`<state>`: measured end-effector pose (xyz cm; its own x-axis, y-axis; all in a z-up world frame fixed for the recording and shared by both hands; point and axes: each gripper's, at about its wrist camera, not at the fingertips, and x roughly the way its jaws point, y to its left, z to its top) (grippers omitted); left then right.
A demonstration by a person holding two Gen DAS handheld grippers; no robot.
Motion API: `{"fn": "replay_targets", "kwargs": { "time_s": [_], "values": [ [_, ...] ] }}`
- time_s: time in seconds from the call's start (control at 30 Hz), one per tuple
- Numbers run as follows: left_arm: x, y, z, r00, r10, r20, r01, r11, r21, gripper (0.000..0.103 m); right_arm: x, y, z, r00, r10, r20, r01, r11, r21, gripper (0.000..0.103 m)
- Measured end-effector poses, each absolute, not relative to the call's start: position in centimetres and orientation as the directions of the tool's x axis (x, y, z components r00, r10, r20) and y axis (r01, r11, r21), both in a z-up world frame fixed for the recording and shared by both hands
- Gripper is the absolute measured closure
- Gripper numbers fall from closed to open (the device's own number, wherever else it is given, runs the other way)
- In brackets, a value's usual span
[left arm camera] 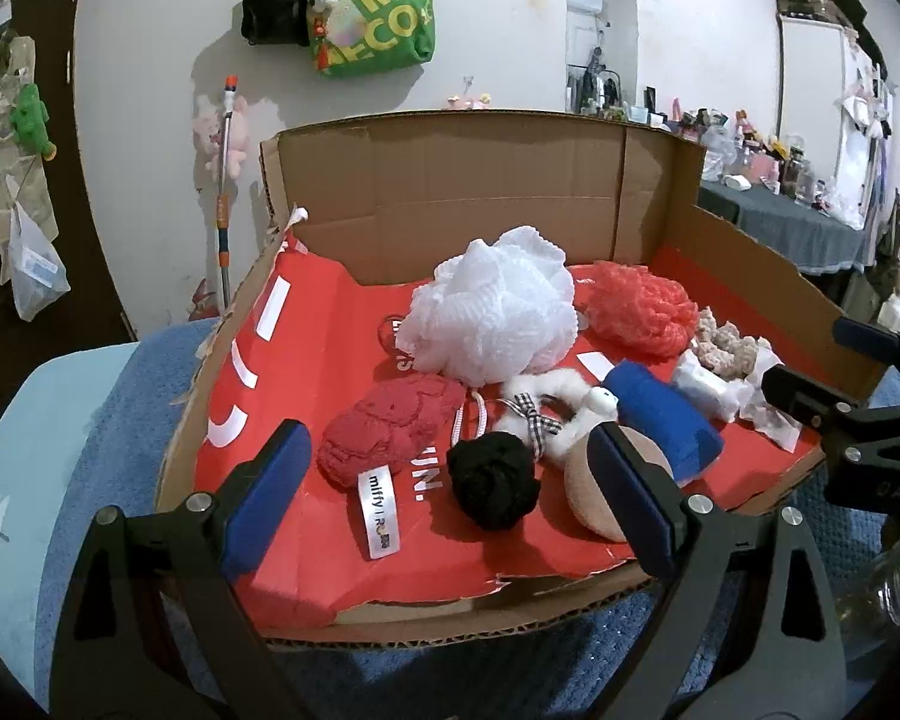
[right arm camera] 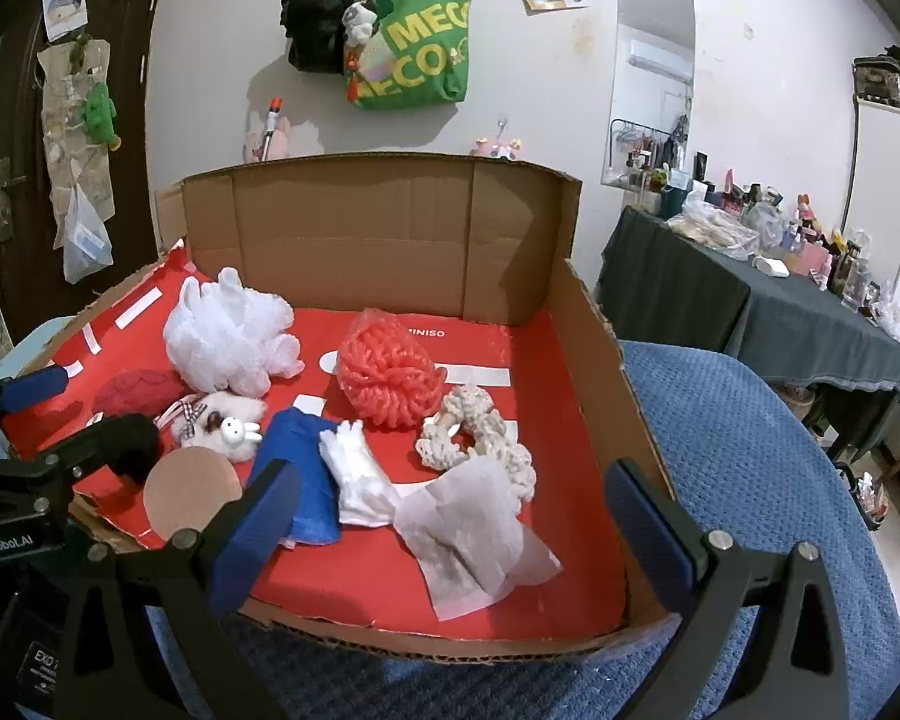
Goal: Organize soft objects
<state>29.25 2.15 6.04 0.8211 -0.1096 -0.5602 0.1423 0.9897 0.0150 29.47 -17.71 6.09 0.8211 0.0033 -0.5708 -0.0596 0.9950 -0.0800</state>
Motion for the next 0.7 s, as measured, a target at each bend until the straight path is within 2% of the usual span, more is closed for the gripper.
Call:
{"fn": "replay_targets", "kwargs": {
  "time_s": [0.7],
  "values": [
    [29.14,1.90,5.81,0.817,-0.091,-0.570,0.129,0.991,0.028,0.009,29.44,-17.58,6.03,0.820,-0.002,-0.573,-0.058,0.995,-0.086,0.000]
  ]
}}
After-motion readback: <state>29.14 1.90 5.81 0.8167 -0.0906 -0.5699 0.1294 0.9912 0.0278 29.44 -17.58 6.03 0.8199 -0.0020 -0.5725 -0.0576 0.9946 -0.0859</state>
